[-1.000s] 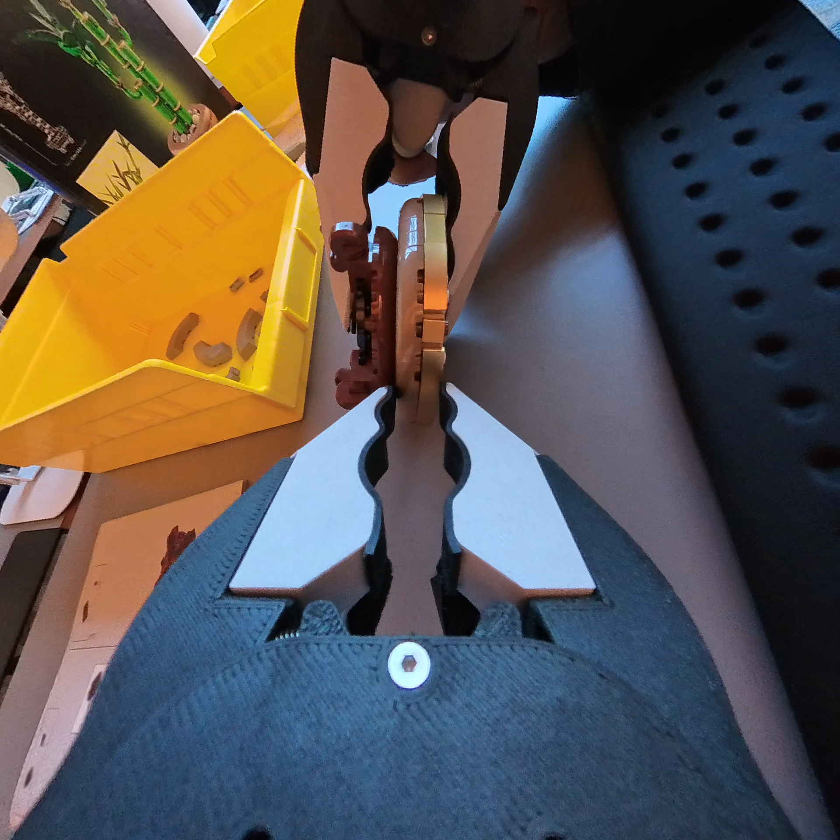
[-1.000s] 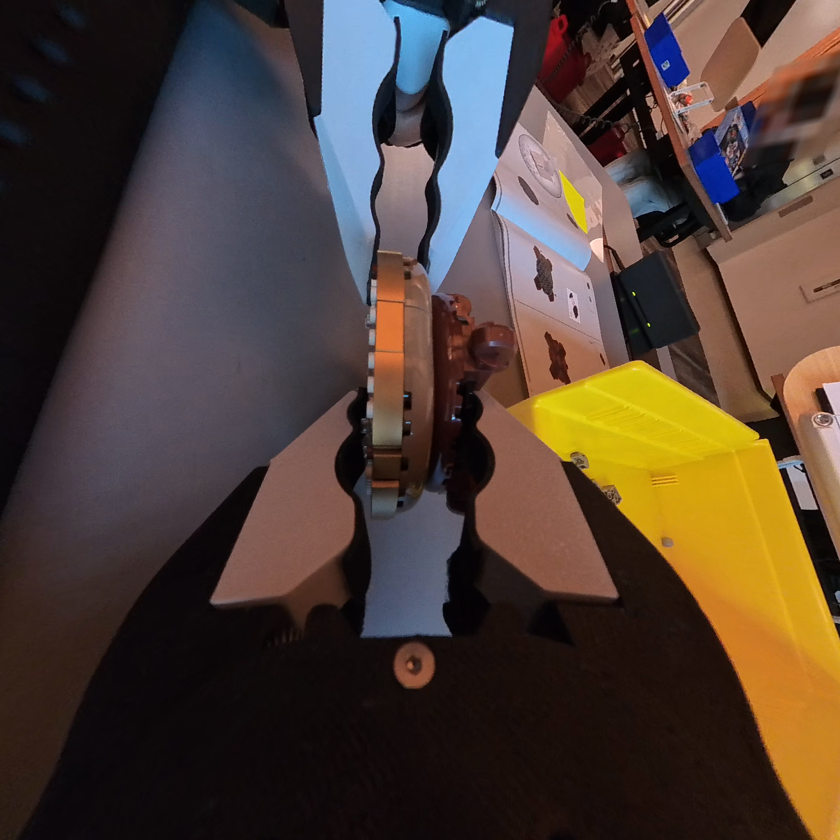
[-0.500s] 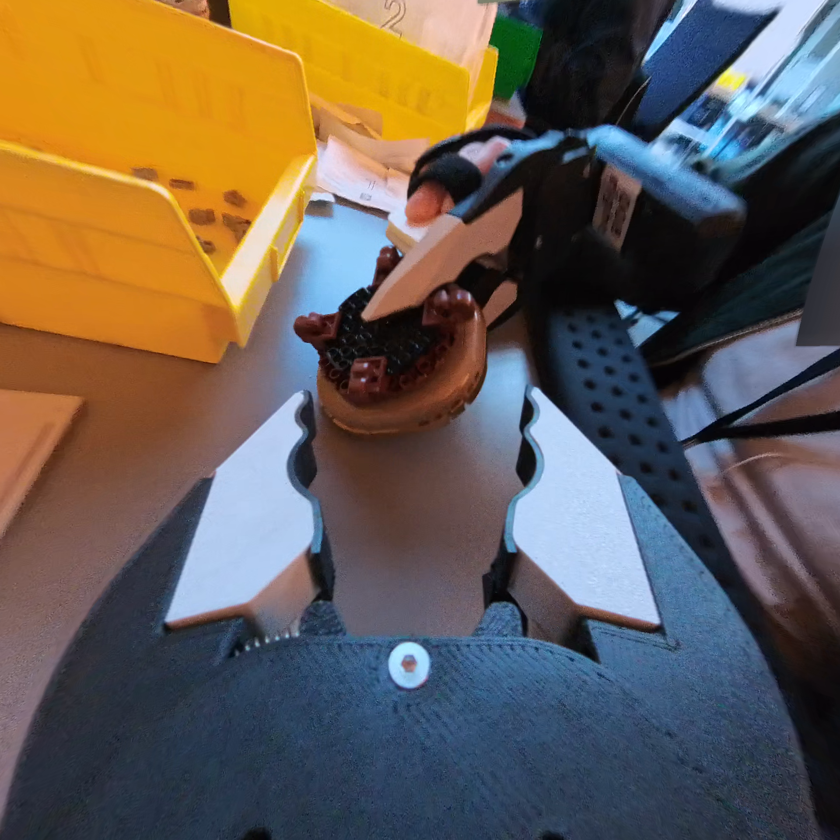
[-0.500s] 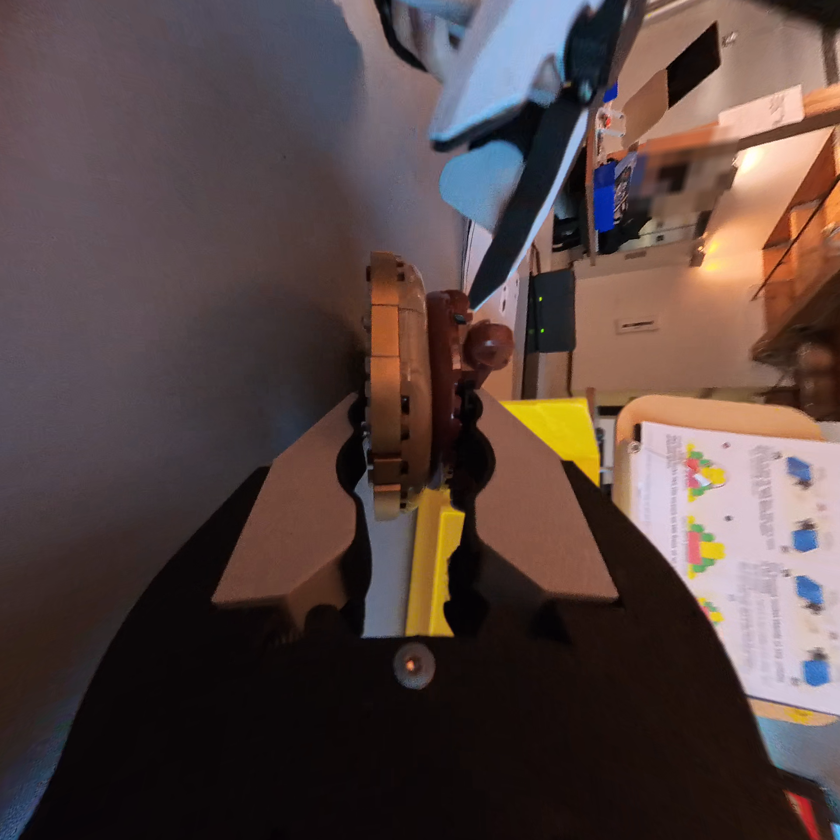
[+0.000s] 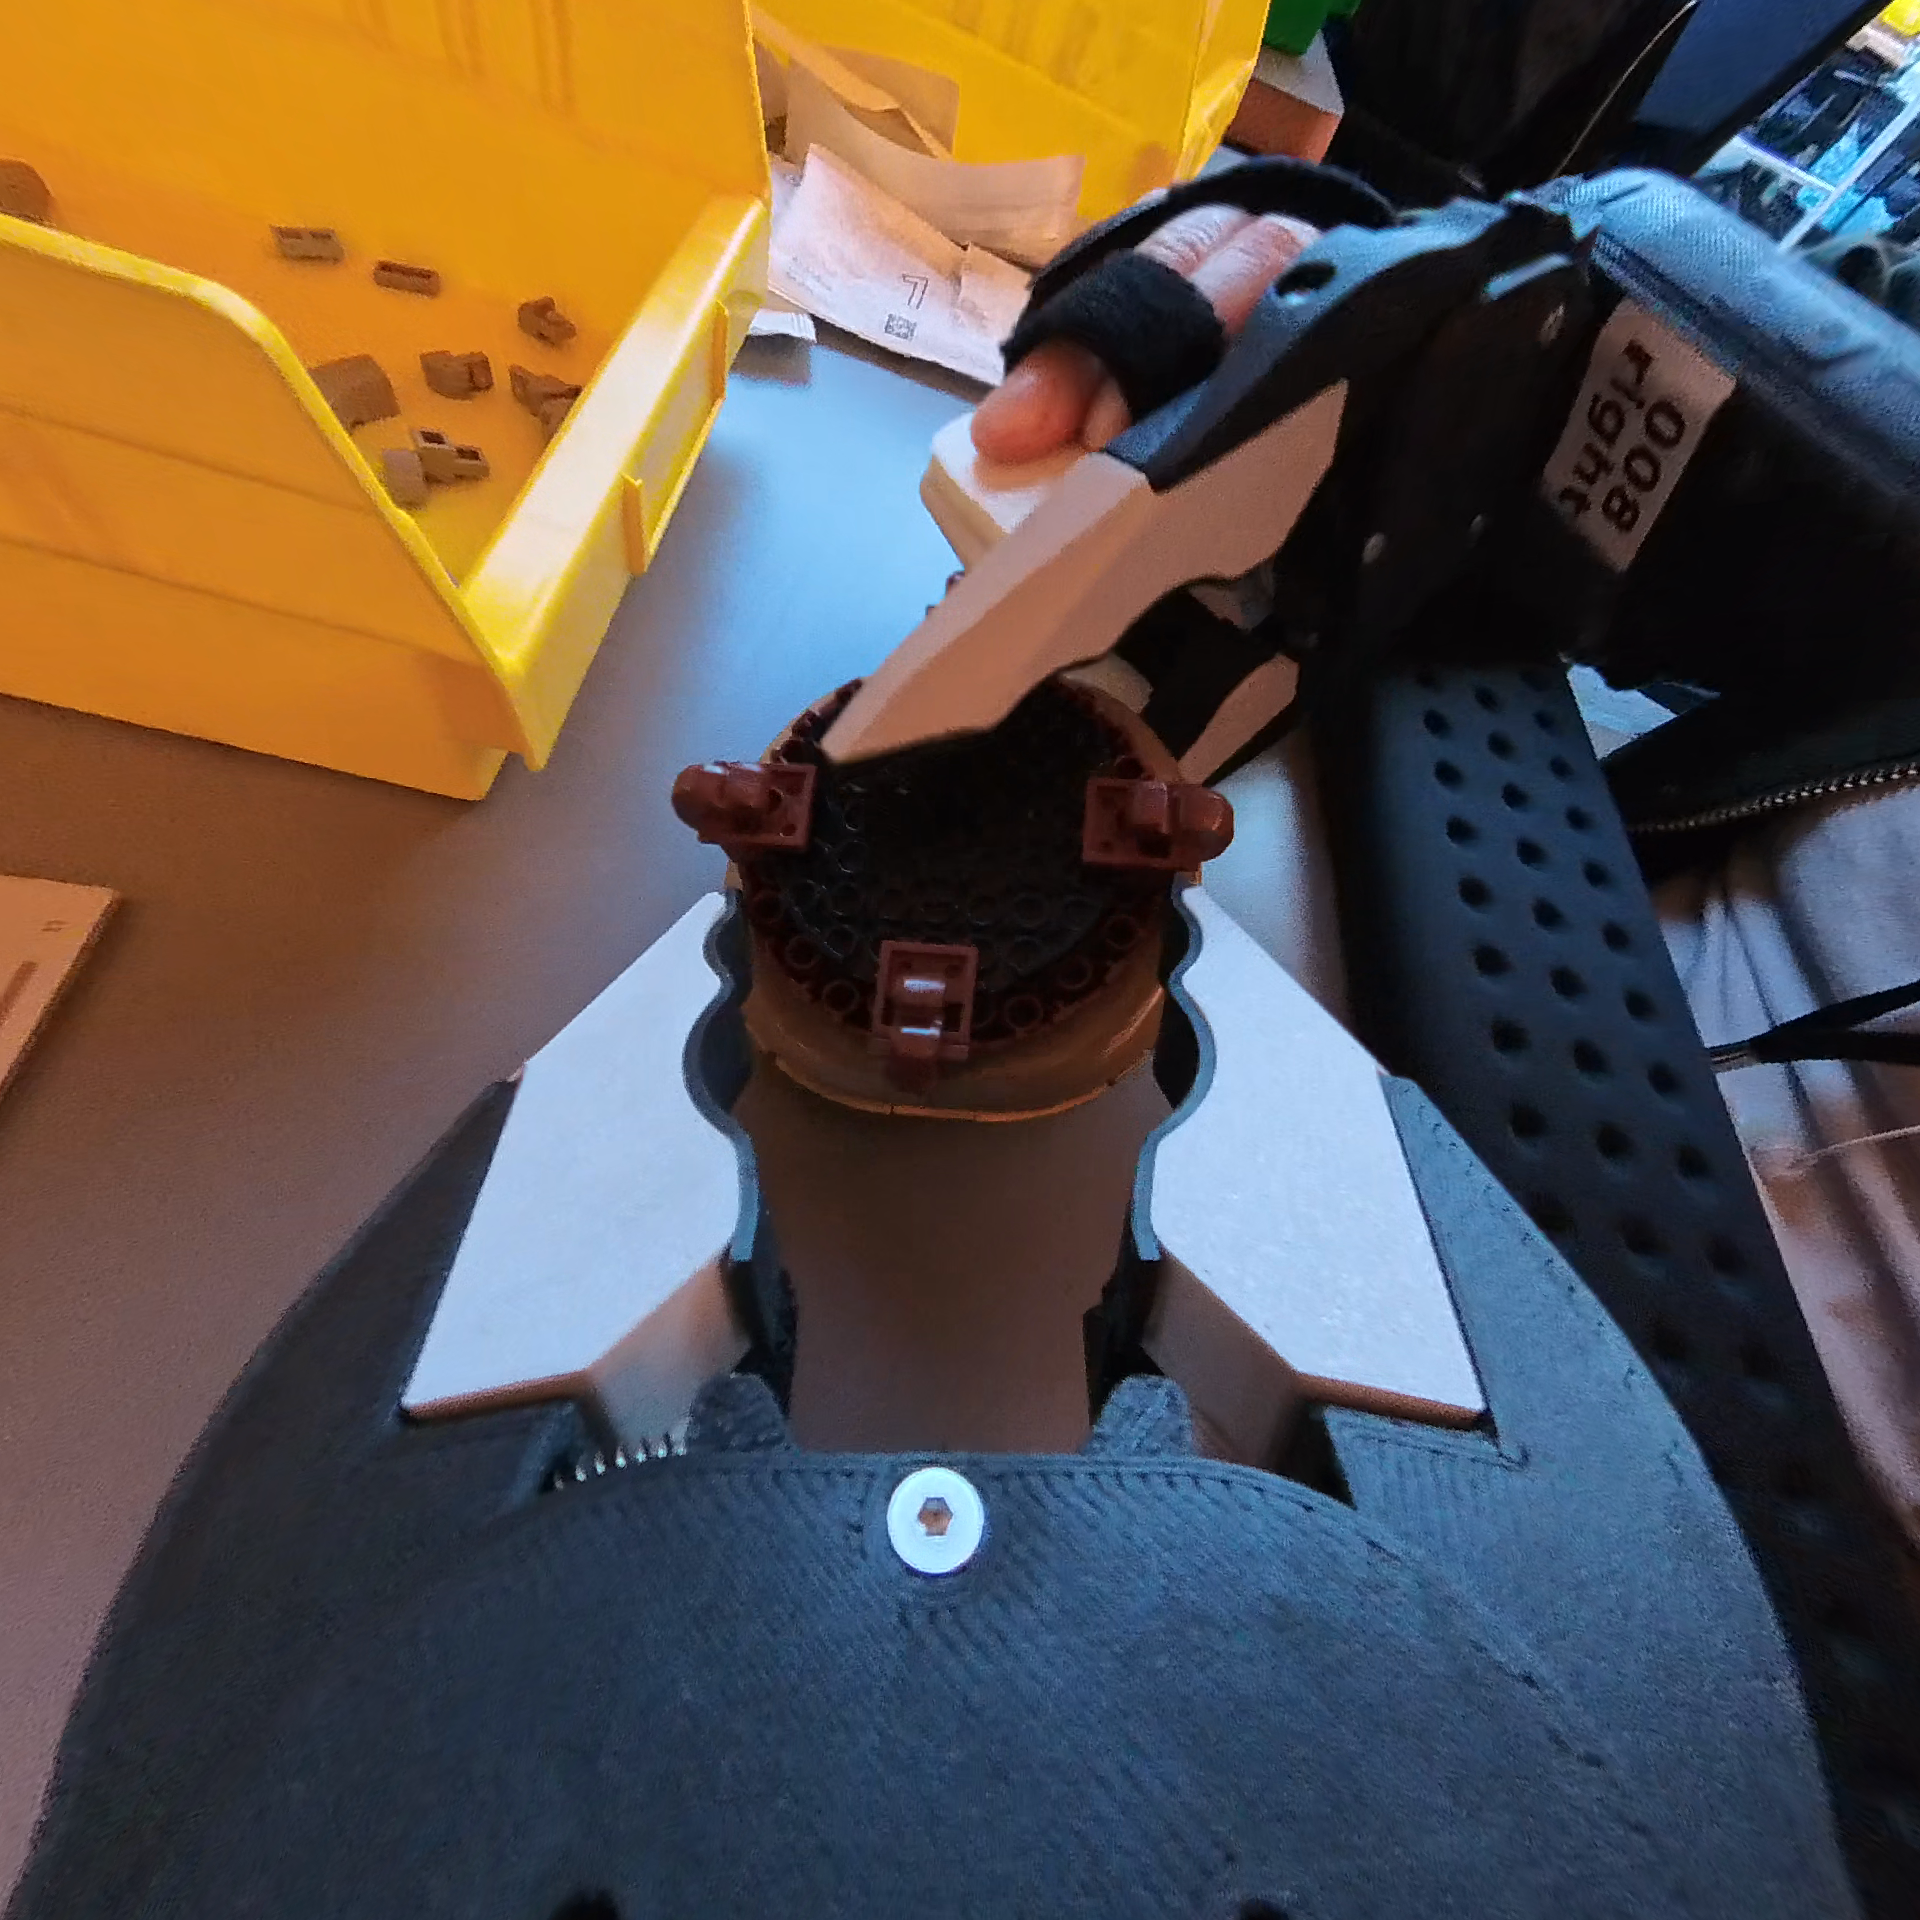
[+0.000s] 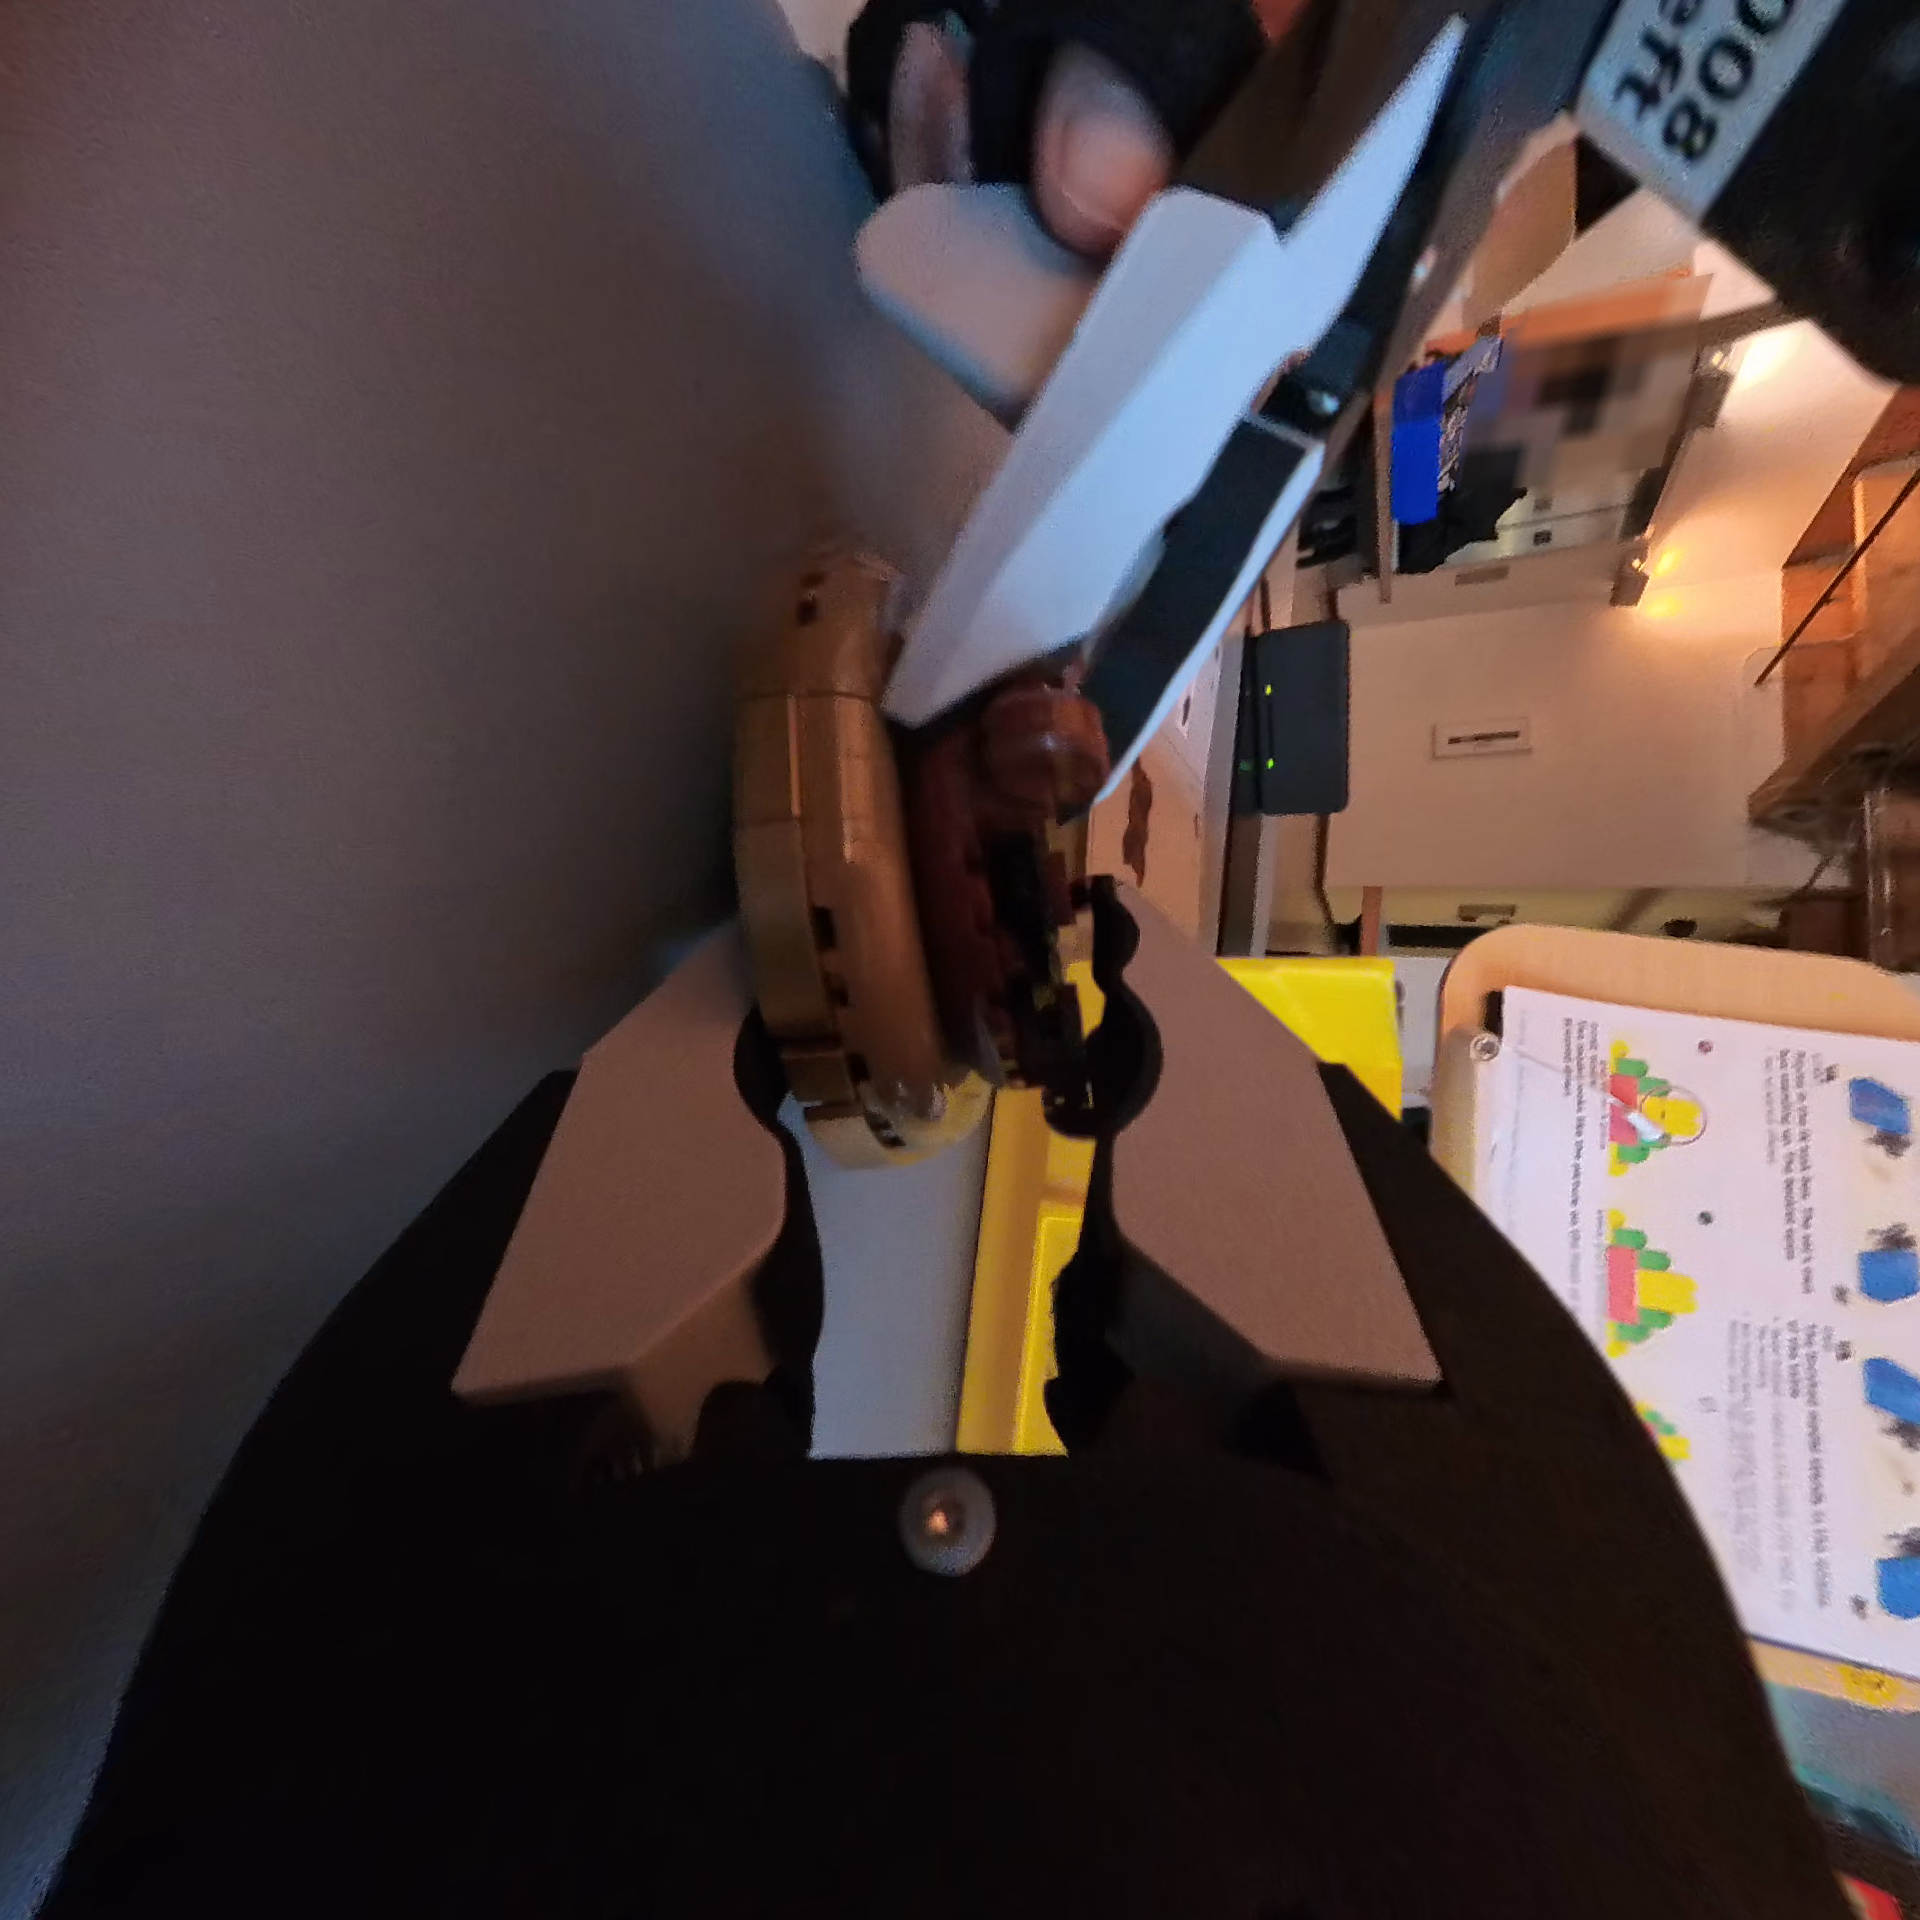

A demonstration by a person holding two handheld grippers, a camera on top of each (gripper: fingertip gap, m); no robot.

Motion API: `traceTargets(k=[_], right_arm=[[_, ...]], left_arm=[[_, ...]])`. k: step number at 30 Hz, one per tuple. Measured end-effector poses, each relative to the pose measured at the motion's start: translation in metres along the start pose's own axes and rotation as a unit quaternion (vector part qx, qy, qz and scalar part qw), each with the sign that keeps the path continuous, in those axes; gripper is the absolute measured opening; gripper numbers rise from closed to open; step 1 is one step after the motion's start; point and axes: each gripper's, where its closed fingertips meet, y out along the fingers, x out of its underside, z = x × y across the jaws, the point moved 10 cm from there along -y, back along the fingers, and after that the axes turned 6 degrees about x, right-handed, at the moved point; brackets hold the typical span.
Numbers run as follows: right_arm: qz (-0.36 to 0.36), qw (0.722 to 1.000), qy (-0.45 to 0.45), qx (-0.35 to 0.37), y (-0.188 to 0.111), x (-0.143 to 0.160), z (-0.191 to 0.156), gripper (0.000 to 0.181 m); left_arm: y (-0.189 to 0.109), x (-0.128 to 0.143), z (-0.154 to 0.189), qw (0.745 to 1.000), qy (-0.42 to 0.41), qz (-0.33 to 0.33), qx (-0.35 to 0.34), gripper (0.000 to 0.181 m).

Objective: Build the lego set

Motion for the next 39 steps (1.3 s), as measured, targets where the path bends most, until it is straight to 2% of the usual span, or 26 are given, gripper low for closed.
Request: traceTargets(k=[7,9,11,12,14,15,18,23,26,29,31,33,35,37,39], right_arm=[[0.003,0.997,0.065,-0.050,-0.010,0.010,0.006,0.058],[-0.008,0.996,0.069,-0.053,-0.011,0.013,0.007,0.058],[-0.008,0.997,0.059,-0.049,-0.010,0.013,0.006,0.055],[-0.008,0.998,0.050,-0.042,-0.009,0.011,0.005,0.054],[-0.010,0.999,0.024,-0.025,-0.006,0.007,0.003,0.053],[-0.010,1.000,0.017,-0.019,-0.003,0.004,0.002,0.053],[-0.010,1.000,0.021,-0.016,0.003,-0.004,0.000,0.050],[-0.027,0.999,0.017,-0.013,0.000,-0.002,0.003,0.052],[-0.007,0.998,0.056,-0.039,-0.013,0.003,0.009,0.054],[0.049,0.971,0.209,-0.104,-0.026,0.013,0.025,0.055],[0.050,0.932,0.330,-0.141,-0.025,0.026,0.035,0.046],[0.052,0.883,0.422,-0.197,-0.020,0.034,0.037,0.046],[0.046,0.849,0.478,-0.223,-0.015,0.041,0.037,0.039],[0.046,0.831,0.497,-0.245,-0.011,0.044,0.034,0.022],[0.057,0.823,0.508,-0.249,-0.008,0.045,0.033,0.015]], left_arm=[[-0.003,0.001,-0.002,1.000,-0.009,0.008,0.006,0.069],[-0.005,0.001,-0.003,1.000,-0.013,0.010,0.004,0.062],[-0.005,0.002,-0.003,1.000,-0.009,0.010,0.003,0.062],[-0.005,0.001,-0.003,1.000,-0.004,0.015,-0.001,0.071],[-0.003,-0.003,0.001,0.999,0.006,0.040,-0.011,0.103],[-0.001,-0.005,0.003,0.999,0.011,0.041,-0.010,0.106],[0.005,-0.005,0.003,0.999,0.026,0.016,-0.036,0.084],[0.000,-0.004,-0.002,0.998,0.022,0.019,-0.051,0.083],[-0.001,-0.001,0.001,0.997,0.051,0.003,-0.054,0.084],[-0.001,0.001,0.005,0.994,0.082,-0.019,-0.064,0.084],[-0.001,0.004,0.007,0.991,0.110,-0.034,-0.065,0.084],[0.000,0.007,0.011,0.986,0.140,-0.046,-0.071,0.084],[0.000,0.008,0.013,0.984,0.154,-0.051,-0.078,0.084],[0.000,0.008,0.014,0.984,0.154,-0.055,-0.077,0.084],[-0.002,0.006,0.015,0.986,0.141,-0.049,-0.075,0.089]])
